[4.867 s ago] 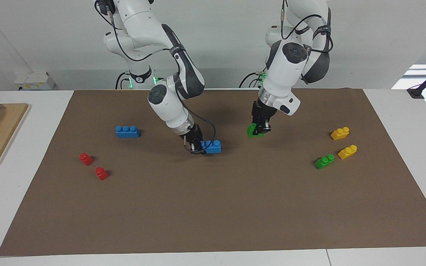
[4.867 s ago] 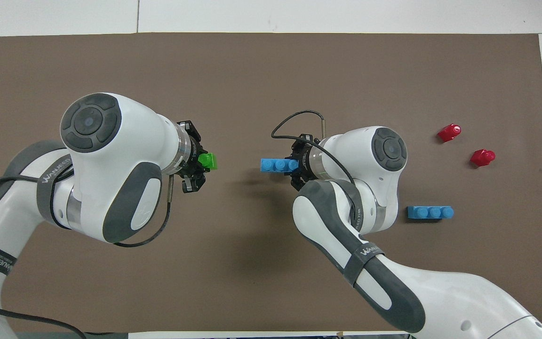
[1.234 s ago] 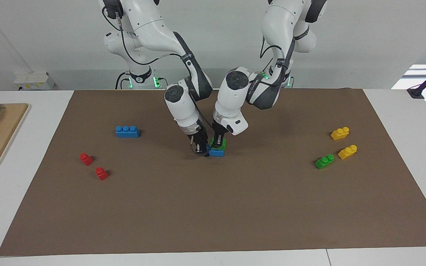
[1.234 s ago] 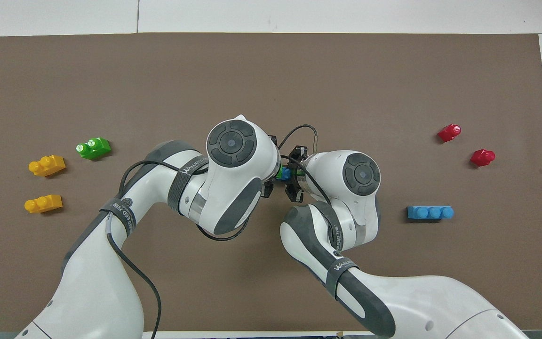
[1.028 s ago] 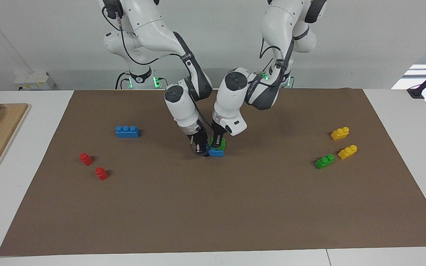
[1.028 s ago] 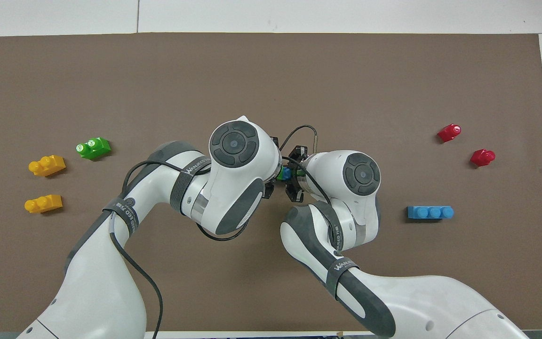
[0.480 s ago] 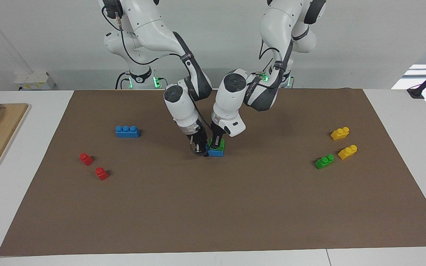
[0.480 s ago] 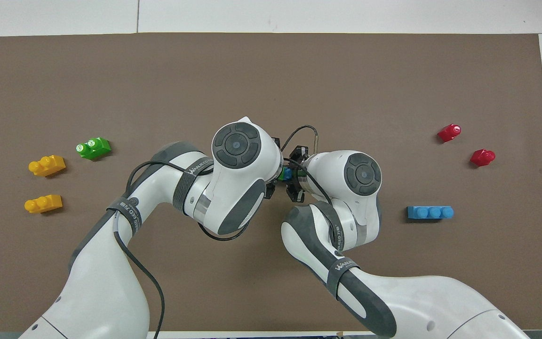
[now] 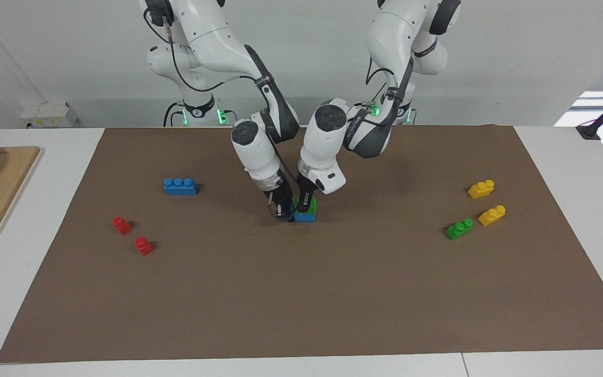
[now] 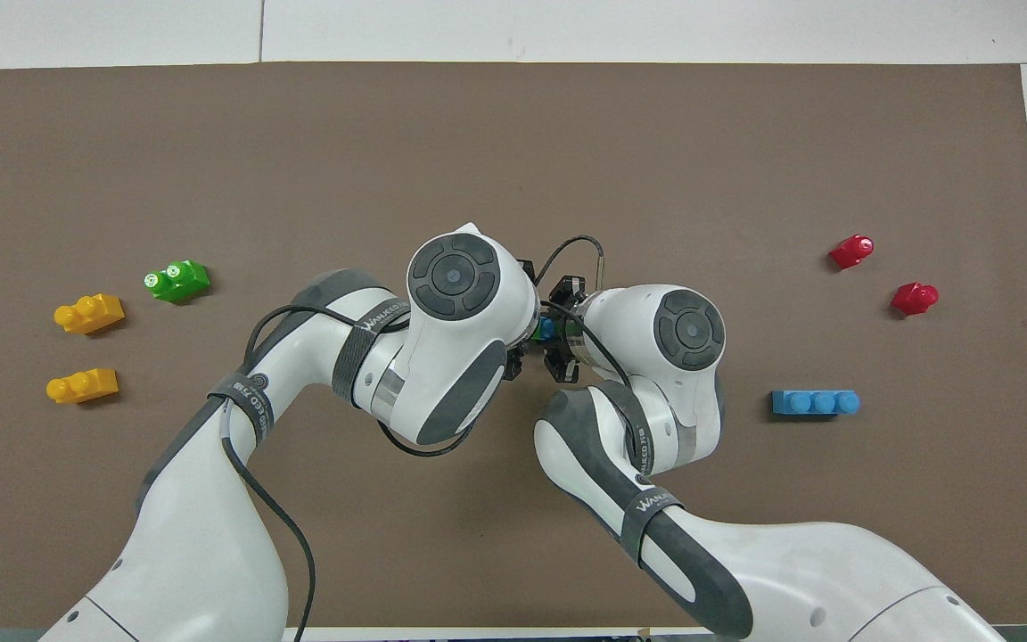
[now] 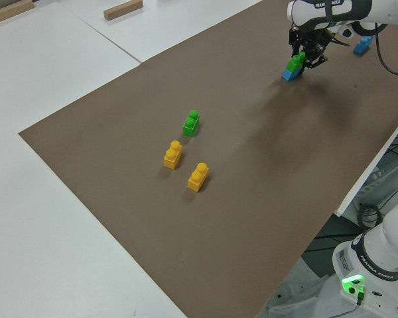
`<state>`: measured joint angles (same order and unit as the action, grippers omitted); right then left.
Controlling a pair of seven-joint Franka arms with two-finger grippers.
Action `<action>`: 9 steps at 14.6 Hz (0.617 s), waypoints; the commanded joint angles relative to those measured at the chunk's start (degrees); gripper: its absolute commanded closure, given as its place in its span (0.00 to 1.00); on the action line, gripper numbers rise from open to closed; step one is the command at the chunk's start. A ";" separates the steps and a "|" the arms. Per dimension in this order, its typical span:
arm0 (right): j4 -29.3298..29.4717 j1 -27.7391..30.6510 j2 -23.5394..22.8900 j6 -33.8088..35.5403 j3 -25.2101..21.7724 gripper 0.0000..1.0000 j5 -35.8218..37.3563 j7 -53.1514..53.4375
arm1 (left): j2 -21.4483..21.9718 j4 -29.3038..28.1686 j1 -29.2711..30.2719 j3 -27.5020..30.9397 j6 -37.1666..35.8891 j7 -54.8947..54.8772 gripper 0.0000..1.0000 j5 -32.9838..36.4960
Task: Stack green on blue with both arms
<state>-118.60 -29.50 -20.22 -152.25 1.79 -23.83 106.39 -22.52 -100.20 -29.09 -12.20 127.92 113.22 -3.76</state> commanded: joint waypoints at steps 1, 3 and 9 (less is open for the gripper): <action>-2.33 1.11 -0.17 -2.00 0.14 1.00 0.19 -2.33 | -1.74 5.54 -0.36 0.95 -4.60 -0.63 0.00 0.50; -2.16 1.20 -0.17 -1.91 0.14 1.00 0.11 -2.25 | -0.78 5.81 0.43 1.22 -5.83 -0.81 0.00 0.50; -0.58 1.38 -0.35 -0.60 0.14 0.10 -0.59 -1.80 | 7.30 5.11 7.19 1.22 -14.87 -2.99 0.00 0.50</action>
<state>-118.67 -29.27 -20.28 -152.25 1.60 -23.83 106.37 -18.48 -94.11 -23.94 -10.93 117.18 112.09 -3.65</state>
